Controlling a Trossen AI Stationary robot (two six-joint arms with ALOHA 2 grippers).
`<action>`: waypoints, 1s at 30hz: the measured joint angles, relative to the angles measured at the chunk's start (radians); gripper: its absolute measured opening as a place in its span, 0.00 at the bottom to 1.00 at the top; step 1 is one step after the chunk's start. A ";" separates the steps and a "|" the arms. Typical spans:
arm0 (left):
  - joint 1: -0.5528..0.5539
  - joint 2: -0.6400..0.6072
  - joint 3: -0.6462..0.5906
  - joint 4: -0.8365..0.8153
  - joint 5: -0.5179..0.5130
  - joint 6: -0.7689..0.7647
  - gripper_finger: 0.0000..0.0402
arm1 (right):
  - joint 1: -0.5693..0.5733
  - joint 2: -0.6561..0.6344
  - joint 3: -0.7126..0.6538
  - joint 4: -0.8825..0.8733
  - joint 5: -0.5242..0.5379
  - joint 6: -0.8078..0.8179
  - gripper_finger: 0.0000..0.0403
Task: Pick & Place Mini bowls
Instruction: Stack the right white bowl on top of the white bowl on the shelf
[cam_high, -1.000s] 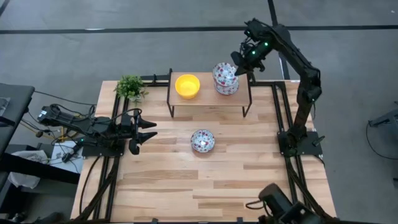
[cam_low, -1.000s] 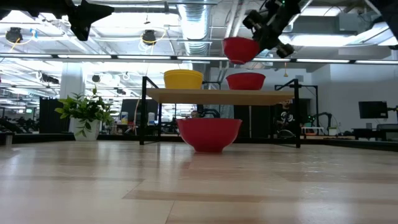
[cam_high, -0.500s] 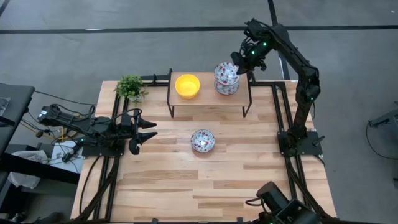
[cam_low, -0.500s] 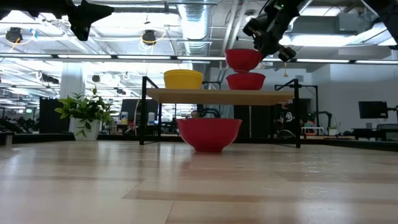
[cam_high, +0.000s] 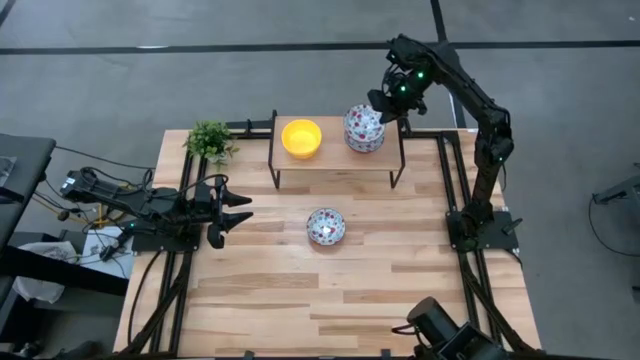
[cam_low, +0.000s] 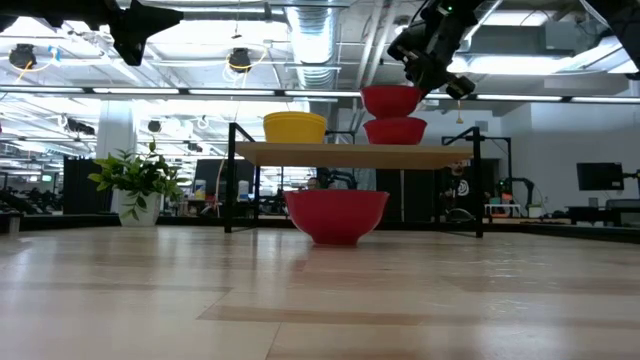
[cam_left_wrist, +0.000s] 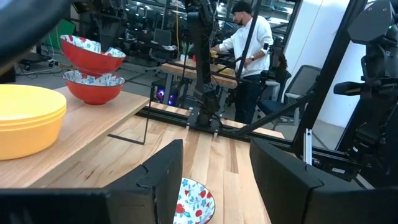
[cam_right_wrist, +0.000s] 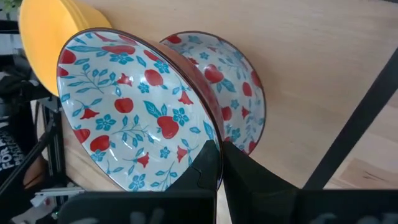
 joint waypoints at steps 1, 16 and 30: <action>0.000 0.000 0.000 0.000 0.000 0.000 0.46 | 0.000 0.000 0.000 0.000 -0.002 0.000 0.00; 0.000 0.000 0.000 0.000 0.000 -0.003 0.46 | 0.034 -0.016 -0.001 0.000 -0.021 0.018 0.00; 0.000 0.000 0.000 0.000 0.000 -0.001 0.46 | 0.059 -0.147 -0.027 0.003 0.070 0.030 0.00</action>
